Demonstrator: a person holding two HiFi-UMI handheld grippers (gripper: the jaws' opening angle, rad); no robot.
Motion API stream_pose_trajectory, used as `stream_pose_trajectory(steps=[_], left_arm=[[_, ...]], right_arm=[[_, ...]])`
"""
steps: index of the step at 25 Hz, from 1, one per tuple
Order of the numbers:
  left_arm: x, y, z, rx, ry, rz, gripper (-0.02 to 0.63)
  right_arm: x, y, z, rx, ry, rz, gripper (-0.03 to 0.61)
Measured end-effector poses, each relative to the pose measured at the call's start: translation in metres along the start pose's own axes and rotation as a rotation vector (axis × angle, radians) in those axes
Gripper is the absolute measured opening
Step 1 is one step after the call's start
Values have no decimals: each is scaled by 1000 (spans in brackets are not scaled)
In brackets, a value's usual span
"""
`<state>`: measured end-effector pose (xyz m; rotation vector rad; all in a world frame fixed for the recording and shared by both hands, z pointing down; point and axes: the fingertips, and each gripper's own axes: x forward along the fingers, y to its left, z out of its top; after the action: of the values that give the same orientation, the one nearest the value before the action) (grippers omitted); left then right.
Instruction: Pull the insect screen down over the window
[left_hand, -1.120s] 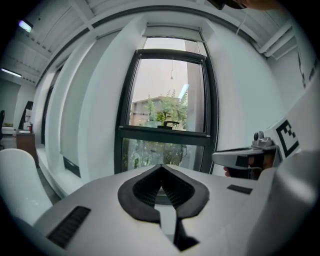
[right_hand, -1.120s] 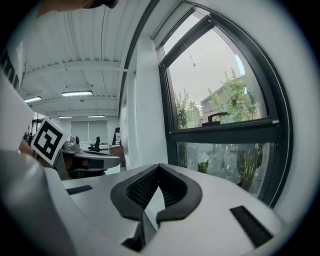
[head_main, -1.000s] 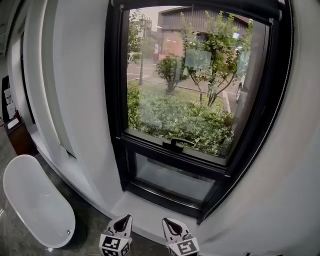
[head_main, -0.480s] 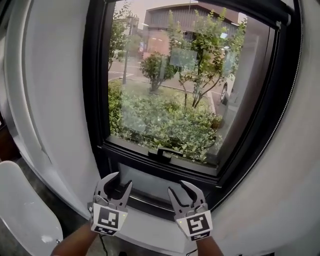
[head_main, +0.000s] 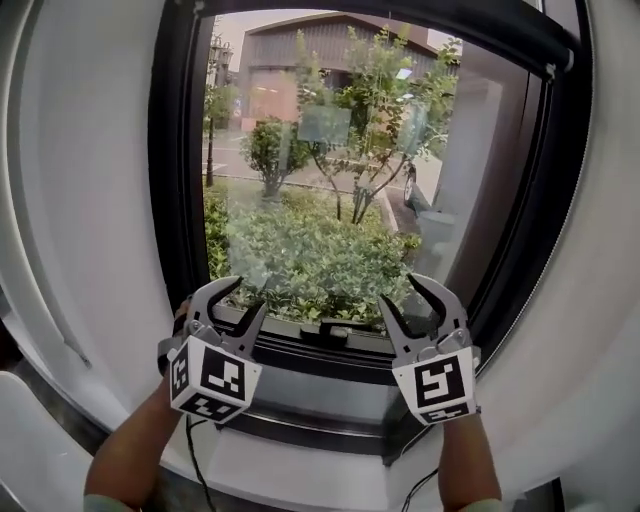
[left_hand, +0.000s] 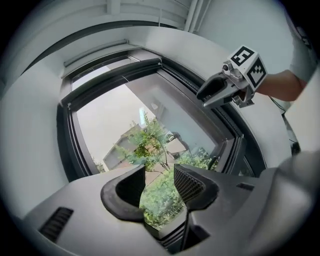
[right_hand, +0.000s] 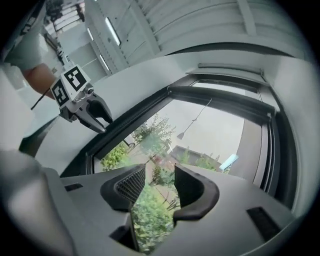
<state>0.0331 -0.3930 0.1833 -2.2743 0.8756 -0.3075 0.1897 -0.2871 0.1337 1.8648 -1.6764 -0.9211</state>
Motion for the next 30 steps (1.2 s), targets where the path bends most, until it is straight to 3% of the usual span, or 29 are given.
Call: stream_pose_trajectory(steps=[8, 11, 13, 14, 18, 20, 23, 26, 30], left_arm=[[31, 75, 70, 85, -47, 76, 184], [36, 100, 100, 114, -67, 112, 192], [42, 119, 122, 133, -85, 141, 192], [45, 128, 133, 143, -91, 152, 193], [57, 163, 182, 210, -108, 200, 222], [62, 179, 202, 244, -106, 218, 237], [68, 198, 224, 306, -92, 249, 258], [73, 217, 243, 352, -85, 289, 272], [75, 243, 256, 358, -92, 325, 282]], right_arm=[[32, -79, 37, -276, 127, 22, 167], [28, -97, 57, -352, 87, 94, 162], [27, -102, 76, -379, 15, 162, 44], [28, -111, 85, -404, -11, 140, 41], [38, -170, 109, -527, -49, -86, 41], [41, -194, 119, -493, -65, -123, 59], [49, -222, 127, -484, -45, -151, 165], [56, -249, 138, -499, -27, -174, 210], [65, -282, 154, -526, 0, -231, 216]])
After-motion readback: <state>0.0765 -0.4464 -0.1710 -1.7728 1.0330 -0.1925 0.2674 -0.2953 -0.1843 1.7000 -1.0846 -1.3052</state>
